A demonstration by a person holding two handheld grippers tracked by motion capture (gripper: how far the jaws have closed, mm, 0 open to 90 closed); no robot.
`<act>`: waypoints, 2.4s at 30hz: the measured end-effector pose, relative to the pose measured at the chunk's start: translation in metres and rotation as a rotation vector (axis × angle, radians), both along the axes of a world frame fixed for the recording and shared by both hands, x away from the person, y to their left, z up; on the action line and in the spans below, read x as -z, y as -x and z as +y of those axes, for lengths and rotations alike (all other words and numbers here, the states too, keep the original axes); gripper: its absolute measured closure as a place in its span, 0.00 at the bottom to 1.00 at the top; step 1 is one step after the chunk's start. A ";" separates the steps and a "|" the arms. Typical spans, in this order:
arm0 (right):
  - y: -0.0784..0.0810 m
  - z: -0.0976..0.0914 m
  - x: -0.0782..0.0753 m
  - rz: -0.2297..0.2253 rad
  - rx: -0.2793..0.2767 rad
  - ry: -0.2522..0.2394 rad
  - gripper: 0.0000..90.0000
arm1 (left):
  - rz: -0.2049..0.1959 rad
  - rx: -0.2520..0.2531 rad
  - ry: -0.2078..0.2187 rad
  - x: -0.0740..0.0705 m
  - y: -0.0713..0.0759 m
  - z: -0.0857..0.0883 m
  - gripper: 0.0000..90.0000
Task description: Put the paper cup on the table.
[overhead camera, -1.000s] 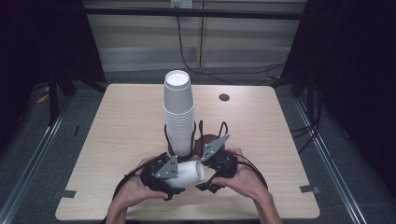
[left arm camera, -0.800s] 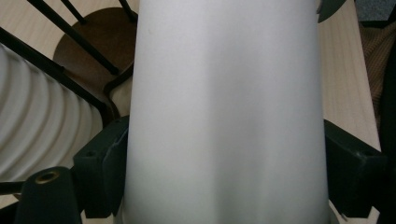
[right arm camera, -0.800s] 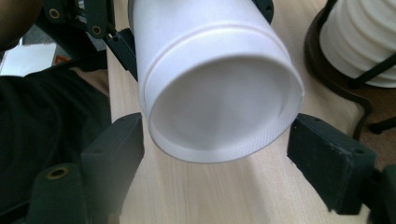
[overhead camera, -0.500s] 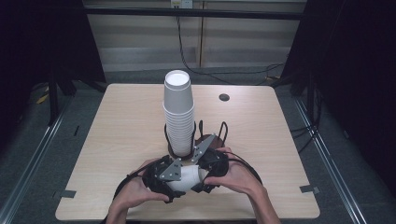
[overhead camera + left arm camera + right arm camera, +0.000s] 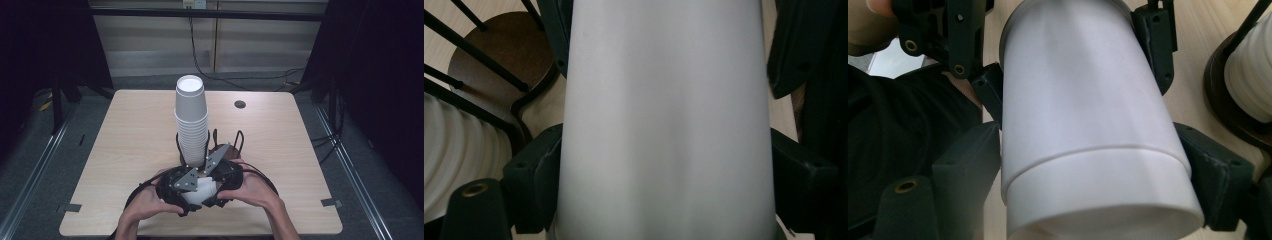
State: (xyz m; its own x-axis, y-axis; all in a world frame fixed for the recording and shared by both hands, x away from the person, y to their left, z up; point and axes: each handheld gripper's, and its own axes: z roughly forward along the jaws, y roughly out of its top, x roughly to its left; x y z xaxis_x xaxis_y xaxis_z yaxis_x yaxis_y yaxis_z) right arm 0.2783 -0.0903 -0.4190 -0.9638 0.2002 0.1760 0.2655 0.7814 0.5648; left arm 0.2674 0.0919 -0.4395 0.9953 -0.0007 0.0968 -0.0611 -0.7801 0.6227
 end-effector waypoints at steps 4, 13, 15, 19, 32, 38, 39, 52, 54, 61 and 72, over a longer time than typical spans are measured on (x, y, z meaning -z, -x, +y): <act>0.000 0.000 0.001 0.002 -0.005 -0.001 0.22 | 0.003 0.007 -0.002 -0.001 -0.001 0.001 0.18; 0.001 -0.001 -0.001 -0.007 -0.008 0.003 0.24 | -0.002 0.017 -0.004 -0.004 0.000 0.002 0.19; 0.001 -0.001 -0.001 0.002 -0.004 0.002 0.24 | -0.002 0.019 -0.003 -0.004 0.000 0.002 0.19; 0.002 -0.002 -0.002 0.001 -0.001 0.001 0.25 | -0.002 0.025 0.012 -0.004 0.000 0.002 0.19; 0.003 -0.004 -0.007 -0.026 0.010 -0.004 0.25 | -0.017 0.018 0.082 -0.003 -0.002 0.008 0.16; 0.003 -0.003 -0.007 -0.017 0.012 0.002 0.25 | -0.011 0.016 0.112 -0.004 -0.003 0.011 0.16; 0.003 -0.004 -0.007 -0.020 0.009 -0.001 0.25 | -0.010 0.015 0.122 -0.005 -0.002 0.011 0.16; 0.002 -0.009 -0.008 -0.021 0.033 0.004 0.25 | -0.008 -0.011 0.228 -0.013 -0.002 0.024 0.17; 0.000 -0.011 -0.007 -0.028 0.034 0.007 0.25 | -0.017 -0.020 0.245 -0.015 -0.001 0.027 0.17; -0.003 -0.024 -0.006 -0.027 0.094 -0.014 0.25 | -0.012 -0.073 0.343 -0.016 -0.002 0.041 0.18; -0.002 -0.051 -0.001 -0.041 0.225 -0.093 0.24 | 0.016 -0.124 0.449 -0.009 -0.004 0.057 0.17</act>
State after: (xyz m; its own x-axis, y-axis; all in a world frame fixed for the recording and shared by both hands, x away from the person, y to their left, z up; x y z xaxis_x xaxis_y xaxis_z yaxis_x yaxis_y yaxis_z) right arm 0.2800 -0.1415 -0.4184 -0.9033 0.3956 0.1659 0.4028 0.6490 0.6454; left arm 0.2711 0.1488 -0.4304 0.9866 0.1567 0.0446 0.0282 -0.4337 0.9006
